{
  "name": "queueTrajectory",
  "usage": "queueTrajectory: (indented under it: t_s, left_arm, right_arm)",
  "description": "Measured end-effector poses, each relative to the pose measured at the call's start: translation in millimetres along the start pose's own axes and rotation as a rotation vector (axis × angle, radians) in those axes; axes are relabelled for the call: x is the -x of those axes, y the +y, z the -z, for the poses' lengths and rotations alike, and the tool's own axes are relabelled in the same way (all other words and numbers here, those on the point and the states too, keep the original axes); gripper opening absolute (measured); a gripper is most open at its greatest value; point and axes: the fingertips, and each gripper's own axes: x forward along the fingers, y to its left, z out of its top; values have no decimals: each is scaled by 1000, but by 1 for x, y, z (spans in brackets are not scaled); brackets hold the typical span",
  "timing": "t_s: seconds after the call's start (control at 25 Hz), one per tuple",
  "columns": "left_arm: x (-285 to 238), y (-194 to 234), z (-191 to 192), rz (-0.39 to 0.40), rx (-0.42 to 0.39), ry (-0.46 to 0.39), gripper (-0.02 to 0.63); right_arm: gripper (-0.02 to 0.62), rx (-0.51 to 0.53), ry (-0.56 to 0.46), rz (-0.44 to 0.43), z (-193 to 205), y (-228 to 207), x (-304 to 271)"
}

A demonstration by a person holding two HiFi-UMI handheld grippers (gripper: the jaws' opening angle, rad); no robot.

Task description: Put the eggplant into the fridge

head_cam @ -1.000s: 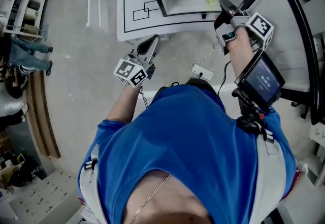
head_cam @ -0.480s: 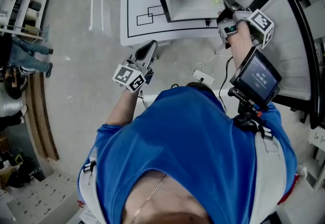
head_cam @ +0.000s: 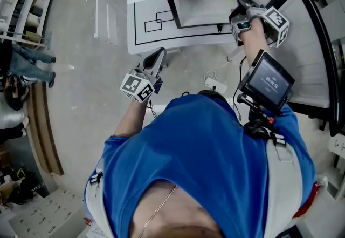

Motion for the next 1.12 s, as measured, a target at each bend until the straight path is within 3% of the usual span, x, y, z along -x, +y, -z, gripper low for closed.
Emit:
queueTrajectory:
  t_s: [0.32, 1.12]
  left_arm:
    - [-13, 27, 13, -28, 13, -9, 8]
    - [-3, 27, 1, -61, 15, -16, 8]
  right_arm:
    - [12, -25, -14, 3, -8, -19, -40]
    - [12, -22, -13, 7, 0, -2, -52]
